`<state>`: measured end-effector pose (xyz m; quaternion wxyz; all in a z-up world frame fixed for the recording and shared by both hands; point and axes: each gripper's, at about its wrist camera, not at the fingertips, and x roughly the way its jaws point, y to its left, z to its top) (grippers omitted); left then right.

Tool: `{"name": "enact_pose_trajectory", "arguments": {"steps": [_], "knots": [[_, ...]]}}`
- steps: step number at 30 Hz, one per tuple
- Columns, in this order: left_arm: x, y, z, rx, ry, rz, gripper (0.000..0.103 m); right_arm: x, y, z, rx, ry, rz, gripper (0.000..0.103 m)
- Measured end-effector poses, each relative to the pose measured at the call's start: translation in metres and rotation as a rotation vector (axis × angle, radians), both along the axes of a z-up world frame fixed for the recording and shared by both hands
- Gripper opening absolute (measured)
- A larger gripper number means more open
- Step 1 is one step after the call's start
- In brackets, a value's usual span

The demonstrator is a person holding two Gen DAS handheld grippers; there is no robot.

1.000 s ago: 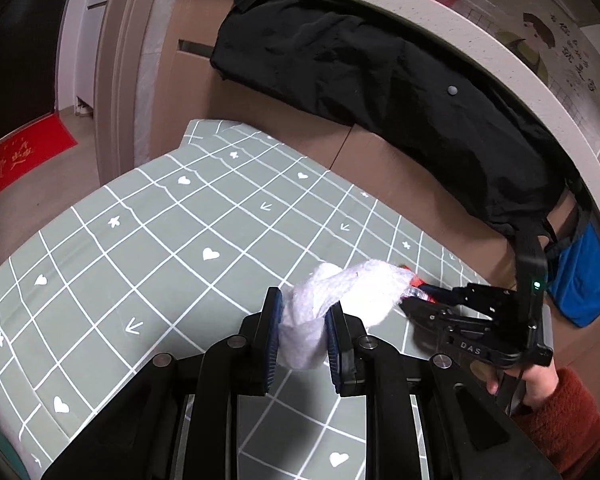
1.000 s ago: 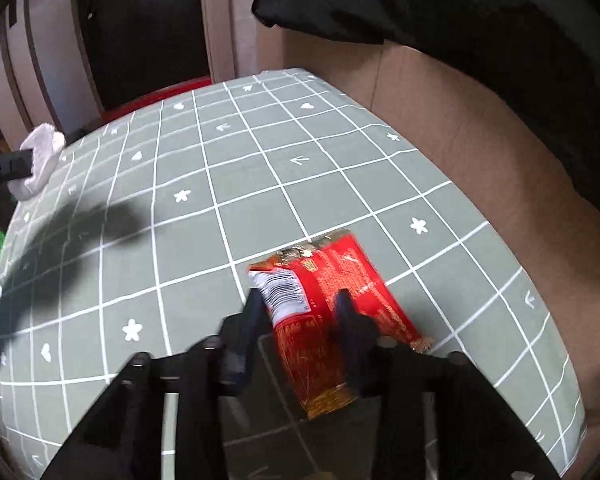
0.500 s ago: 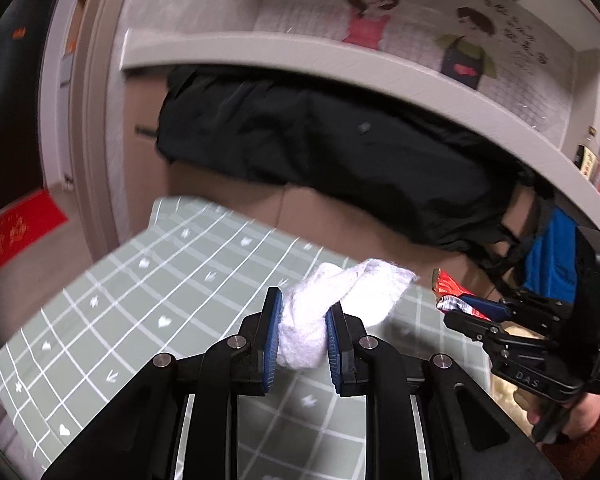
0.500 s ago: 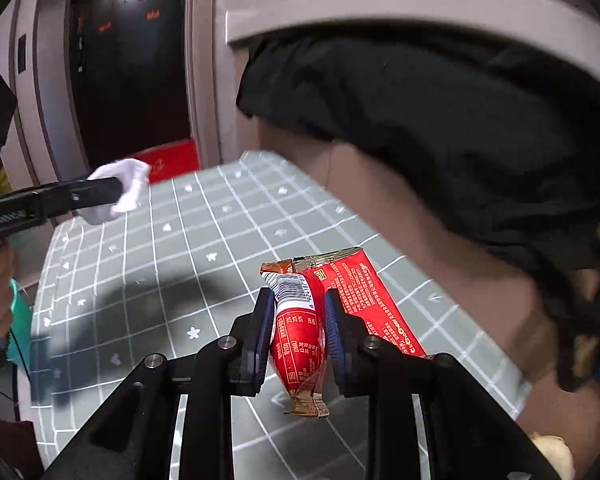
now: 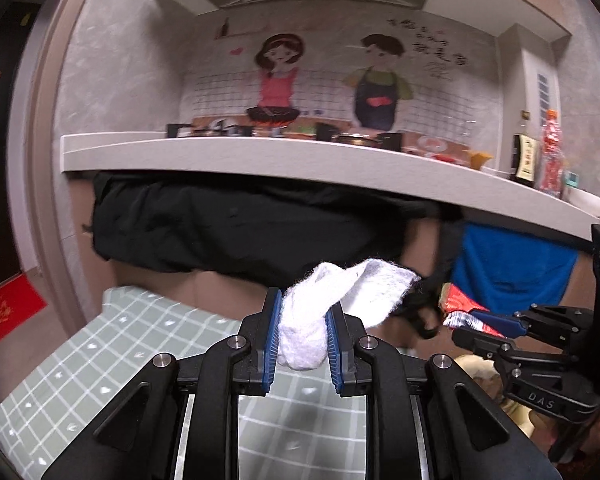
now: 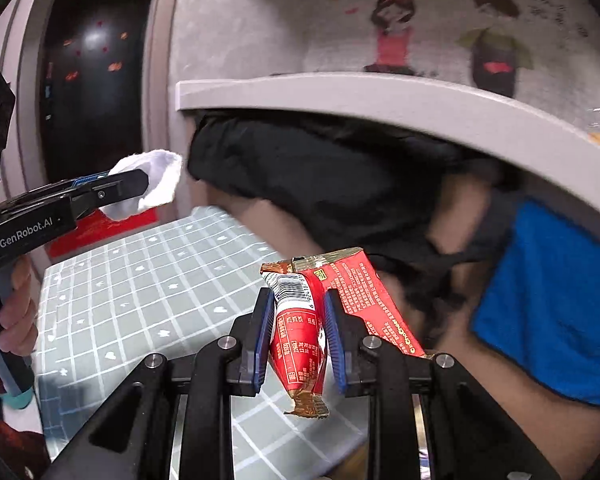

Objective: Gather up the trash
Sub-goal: 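Carry the tissue and candy wrapper over the bin and open both tools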

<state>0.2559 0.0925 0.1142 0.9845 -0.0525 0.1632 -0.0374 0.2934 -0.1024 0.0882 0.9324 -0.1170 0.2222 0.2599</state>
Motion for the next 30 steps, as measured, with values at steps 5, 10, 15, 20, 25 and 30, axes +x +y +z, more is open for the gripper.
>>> {"name": "enact_pose_trajectory", "arguments": {"steps": [5,10,15,20,25,30], "knots": [[0.004,-0.049,0.002,0.016,-0.006,-0.073,0.022,-0.013,-0.05,0.012,0.025,-0.037,-0.083,0.024],[0.009,-0.098,-0.001,0.013,0.007,-0.159,0.022,-0.027,-0.096,0.018,0.039,-0.062,-0.173,0.024],[0.012,-0.142,-0.014,0.006,0.029,-0.249,0.022,-0.036,-0.142,0.017,0.061,-0.059,-0.251,0.024],[0.019,-0.178,-0.033,-0.014,0.071,-0.325,0.022,-0.04,-0.169,0.004,0.074,-0.037,-0.307,0.024],[0.026,-0.201,-0.056,-0.01,0.125,-0.363,0.022,-0.04,-0.19,-0.01,0.105,-0.005,-0.332,0.024],[0.037,-0.215,-0.076,-0.008,0.18,-0.378,0.022,-0.034,-0.202,-0.027,0.128,0.033,-0.352,0.024]]}}
